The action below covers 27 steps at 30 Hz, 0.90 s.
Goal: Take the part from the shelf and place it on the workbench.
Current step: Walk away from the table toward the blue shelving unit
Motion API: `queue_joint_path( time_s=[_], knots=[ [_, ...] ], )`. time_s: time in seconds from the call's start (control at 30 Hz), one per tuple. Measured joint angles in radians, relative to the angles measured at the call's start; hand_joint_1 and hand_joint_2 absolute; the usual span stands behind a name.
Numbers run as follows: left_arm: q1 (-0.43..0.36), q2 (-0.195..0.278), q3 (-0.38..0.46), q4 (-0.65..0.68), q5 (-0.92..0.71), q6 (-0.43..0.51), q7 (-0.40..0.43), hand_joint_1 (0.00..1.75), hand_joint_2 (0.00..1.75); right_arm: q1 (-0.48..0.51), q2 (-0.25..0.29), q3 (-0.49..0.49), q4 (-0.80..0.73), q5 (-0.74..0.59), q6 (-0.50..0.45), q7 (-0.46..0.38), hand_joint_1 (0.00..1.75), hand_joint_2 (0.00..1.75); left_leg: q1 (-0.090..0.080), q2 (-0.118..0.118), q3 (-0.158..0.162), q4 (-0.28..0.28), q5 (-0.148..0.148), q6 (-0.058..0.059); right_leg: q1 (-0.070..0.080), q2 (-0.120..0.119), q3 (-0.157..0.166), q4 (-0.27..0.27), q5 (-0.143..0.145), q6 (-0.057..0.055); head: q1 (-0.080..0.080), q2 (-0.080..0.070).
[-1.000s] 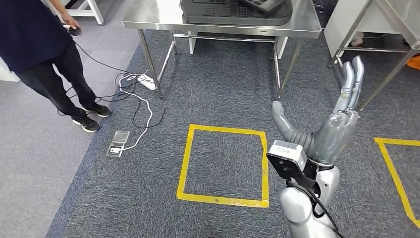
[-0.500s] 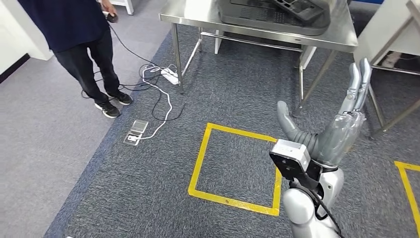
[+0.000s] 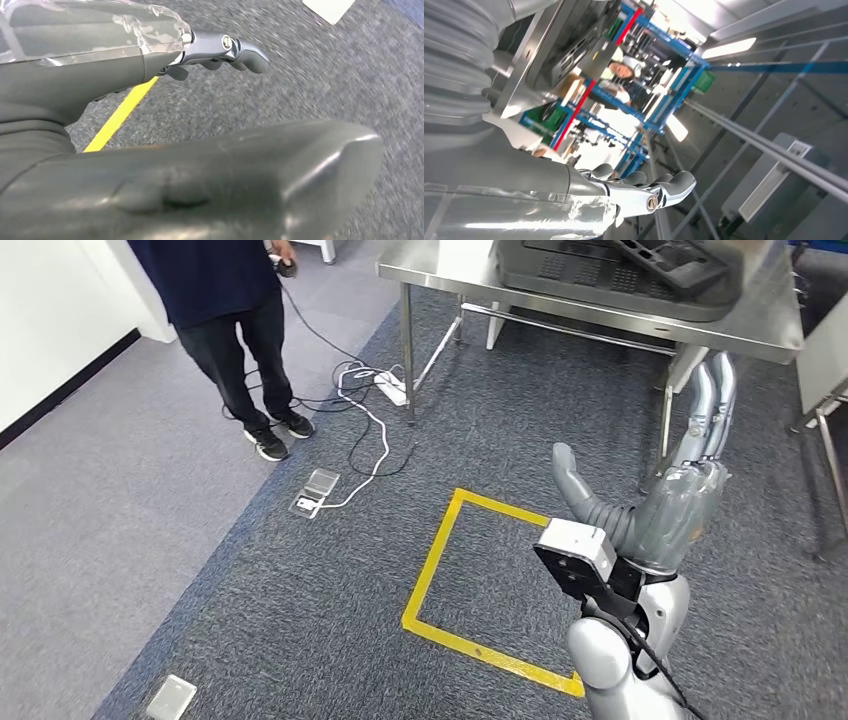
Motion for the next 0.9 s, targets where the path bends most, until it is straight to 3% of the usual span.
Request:
queue_joint_path(
  time_s=[0.07,0.13,0.17,0.23,0.3,0.37,0.43,0.47,0.5,0.53,0.6,0.67,0.73,0.8,0.9],
  knots=[
    [0.000,0.000,0.000,0.000,0.000,0.001,0.000,0.00,0.00,-0.001,0.000,0.000,0.000,0.001,0.000,0.000,0.00,1.75,0.000,0.026,0.070,-0.133,0.060,0.003,0.000,-0.020,0.005,0.002,-0.005,0.006,-0.001,0.000],
    [0.000,0.000,0.000,0.000,0.000,0.002,-0.001,0.00,0.00,-0.002,-0.001,0.001,0.000,0.003,0.000,0.000,0.00,1.75,-0.006,0.050,0.113,-0.228,0.088,0.013,0.005,-0.035,0.009,0.004,-0.011,0.015,-0.001,0.000],
    [0.002,0.000,0.000,0.000,0.000,0.002,-0.001,0.00,0.00,-0.003,-0.001,0.001,0.000,0.005,0.000,0.000,0.00,1.75,-0.009,0.053,0.115,-0.240,0.086,0.019,0.007,-0.041,0.010,0.004,-0.012,0.020,-0.001,0.000],
    [0.004,0.000,0.000,0.000,0.000,0.002,-0.001,0.00,0.00,-0.005,-0.002,0.001,0.000,0.006,0.000,0.001,0.00,1.75,-0.010,0.036,0.112,-0.244,0.090,0.032,0.006,-0.050,0.014,0.003,-0.015,0.031,0.000,0.000],
    [0.004,0.000,0.000,0.000,0.001,0.002,-0.001,0.00,0.00,-0.006,-0.005,0.002,-0.001,0.009,0.000,0.002,0.00,1.75,-0.006,0.021,0.113,-0.252,0.095,0.046,0.001,-0.019,0.004,0.035,-0.044,0.040,0.003,0.000],
    [0.003,-0.001,0.000,0.000,0.000,0.002,0.000,0.00,0.00,-0.005,-0.007,0.003,-0.002,0.015,0.000,0.004,0.00,1.75,-0.005,0.007,0.113,-0.256,0.099,0.055,-0.001,0.028,-0.042,0.142,-0.106,0.043,0.010,0.000],
    [0.003,-0.002,0.000,0.000,0.000,0.002,0.000,0.00,0.00,-0.001,-0.008,0.002,-0.003,0.022,0.000,0.004,0.00,1.75,-0.007,-0.011,0.113,-0.255,0.099,0.058,0.000,0.045,-0.101,0.264,-0.152,0.044,0.016,0.000],
    [0.003,-0.002,0.000,0.000,0.000,0.002,0.000,0.00,0.00,0.001,-0.008,0.002,-0.003,0.025,0.000,0.002,0.00,1.75,-0.007,-0.022,0.114,-0.254,0.099,0.058,0.000,0.048,-0.114,0.286,-0.147,0.044,0.017,0.000],
    [0.003,-0.002,0.000,0.000,0.000,0.003,0.000,0.00,0.00,0.002,-0.009,0.002,-0.003,0.028,0.000,-0.002,0.00,1.75,-0.007,-0.033,0.114,-0.252,0.098,0.058,0.000,0.049,-0.110,0.269,-0.123,0.042,0.017,0.000],
    [0.003,-0.002,0.000,0.000,0.000,0.003,0.000,0.00,0.00,0.003,-0.009,0.002,-0.004,0.031,0.000,-0.008,0.00,1.75,-0.007,-0.046,0.115,-0.250,0.098,0.056,-0.001,0.055,-0.089,0.215,-0.084,0.040,0.018,0.000],
    [0.002,-0.003,0.000,0.000,0.000,0.004,0.000,0.00,0.00,0.003,-0.008,0.003,-0.006,0.036,0.000,-0.020,0.00,1.75,-0.006,-0.068,0.110,-0.242,0.095,0.051,-0.004,0.091,-0.037,0.082,-0.021,0.036,0.020,0.000],
    [0.001,-0.004,0.000,0.000,0.000,0.005,0.000,0.00,0.00,0.007,-0.007,0.002,-0.009,0.035,0.000,-0.033,0.00,1.75,-0.005,-0.087,0.101,-0.237,0.095,0.041,-0.003,0.118,-0.016,0.023,-0.008,0.034,0.020,0.000],
    [0.003,-0.004,0.000,0.000,0.000,0.005,0.000,0.00,0.00,0.011,-0.004,0.002,-0.012,0.028,0.000,-0.052,0.00,1.75,-0.003,-0.103,0.096,-0.238,0.098,0.028,-0.001,0.106,-0.016,0.018,-0.008,0.026,0.019,0.000],
    [0.004,-0.003,0.000,0.000,0.000,0.004,0.000,0.00,0.00,0.014,0.002,0.002,-0.015,0.021,0.000,-0.069,0.00,1.75,-0.006,-0.081,0.089,-0.216,0.082,0.016,-0.005,0.084,-0.012,0.012,-0.004,0.013,0.015,0.000],
    [0.003,-0.002,0.000,0.000,0.000,0.003,0.001,0.00,0.00,0.025,0.012,0.002,-0.021,0.014,0.000,-0.087,0.00,1.75,-0.005,-0.019,0.019,-0.056,-0.002,0.002,-0.004,0.045,-0.007,0.008,-0.005,0.000,0.000,0.000]
  ],
)
